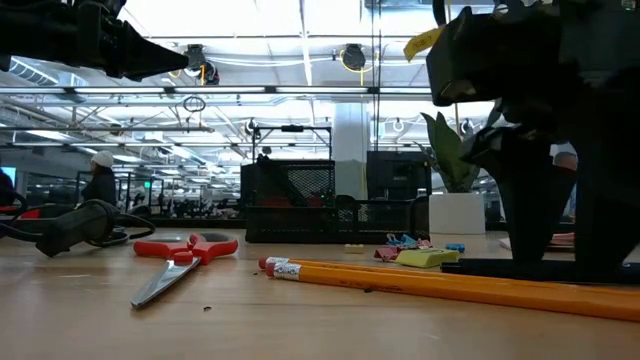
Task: Pick and place office supplies into organizer
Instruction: Put the black pen into the black desk organizer
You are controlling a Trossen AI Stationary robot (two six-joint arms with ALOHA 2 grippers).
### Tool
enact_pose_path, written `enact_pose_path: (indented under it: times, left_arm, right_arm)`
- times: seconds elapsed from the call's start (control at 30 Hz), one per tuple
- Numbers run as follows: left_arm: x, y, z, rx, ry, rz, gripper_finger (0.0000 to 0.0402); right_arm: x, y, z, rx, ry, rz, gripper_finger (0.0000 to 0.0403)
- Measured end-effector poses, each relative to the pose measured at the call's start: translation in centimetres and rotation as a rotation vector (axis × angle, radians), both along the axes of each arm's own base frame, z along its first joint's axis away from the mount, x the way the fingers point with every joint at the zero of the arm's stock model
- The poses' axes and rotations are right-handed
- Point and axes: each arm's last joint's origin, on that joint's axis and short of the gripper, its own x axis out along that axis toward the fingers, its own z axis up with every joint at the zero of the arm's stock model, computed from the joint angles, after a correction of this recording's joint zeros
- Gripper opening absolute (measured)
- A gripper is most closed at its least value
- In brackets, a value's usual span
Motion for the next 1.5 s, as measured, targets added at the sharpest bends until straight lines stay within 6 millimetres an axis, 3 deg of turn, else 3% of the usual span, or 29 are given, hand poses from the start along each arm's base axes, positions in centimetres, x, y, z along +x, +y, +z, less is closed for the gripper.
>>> enact_pose_path:
  times: [0.53,0.87,1.03,1.2,1.5]
  left_arm:
    - [0.0,0.0,0.0,0.031,0.006,-0.001,0.0063]
    - [0.0,0.0,0.2,0.038,-0.015,-0.001,0.0063]
    - [0.0,0.0,0.2,0.038,-0.015,-0.001,0.0063]
    - [0.0,0.0,0.2,0.023,-0.019,-0.001,0.0063]
    - [0.0,0.0,0.2,0.011,-0.022,-0.001,0.0063]
  right_arm:
    - [0.3,0.4,-0.3,-0.006,-0.094,-0.011,0.0215]
    - [-0.3,1.4,-2.9,-0.087,-0.045,-0.016,0.0215]
    - [-0.8,1.8,-3.1,-0.115,-0.057,-0.077,0.0209]
    - [-0.8,2.0,-3.1,-0.1,-0.062,-0.098,0.0164]
    - [-0.5,2.2,-3.0,-0.065,-0.085,-0.105,0.0022]
